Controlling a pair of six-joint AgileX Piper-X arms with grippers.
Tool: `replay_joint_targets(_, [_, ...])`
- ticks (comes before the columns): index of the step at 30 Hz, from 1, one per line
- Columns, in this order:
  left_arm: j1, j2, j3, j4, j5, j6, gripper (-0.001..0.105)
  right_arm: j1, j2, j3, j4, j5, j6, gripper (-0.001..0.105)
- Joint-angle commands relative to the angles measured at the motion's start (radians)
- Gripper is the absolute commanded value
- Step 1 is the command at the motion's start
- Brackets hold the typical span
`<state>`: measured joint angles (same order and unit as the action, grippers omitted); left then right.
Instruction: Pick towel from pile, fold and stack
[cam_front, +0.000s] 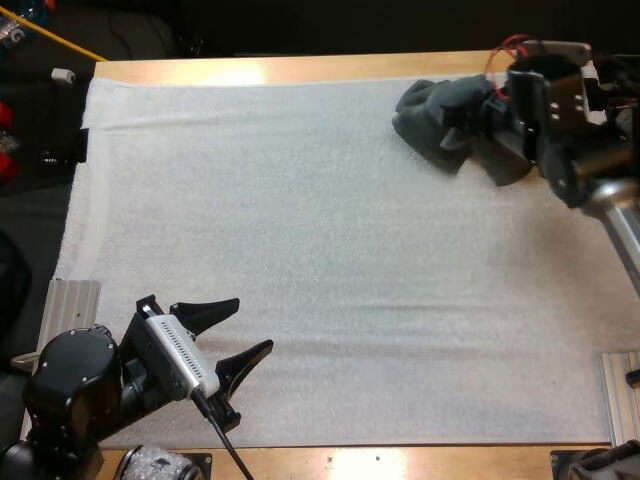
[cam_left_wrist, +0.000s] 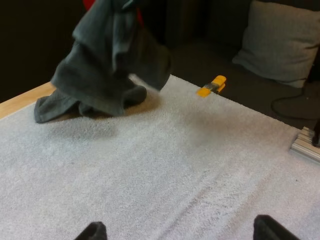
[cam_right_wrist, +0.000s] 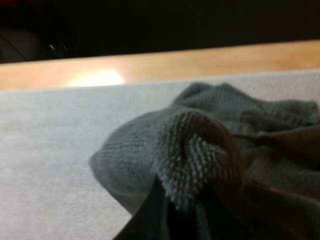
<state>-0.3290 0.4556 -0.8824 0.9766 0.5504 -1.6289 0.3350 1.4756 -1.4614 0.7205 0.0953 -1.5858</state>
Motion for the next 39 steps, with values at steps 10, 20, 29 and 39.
replay_joint_targets(10, [-0.005, 0.001, -0.006, -0.009, 0.008, -0.012, 0.058, 0.118, -0.169, -0.011, 0.221, -0.003, -0.012, 0.0])
replay_joint_targets(20, [-0.005, 0.001, -0.006, -0.009, 0.008, -0.012, 0.058, 0.351, -0.18, -0.011, 0.393, -0.122, -0.006, 0.0])
replay_joint_targets(29, [-0.005, 0.001, -0.006, -0.009, 0.008, -0.012, 0.058, 0.517, -0.131, 0.006, 0.469, -0.246, -0.116, 0.0])
replay_joint_targets(39, [-0.005, 0.001, -0.006, -0.009, 0.008, -0.012, 0.058, 0.427, 0.08, 0.071, 0.412, 0.012, -0.136, 0.0])
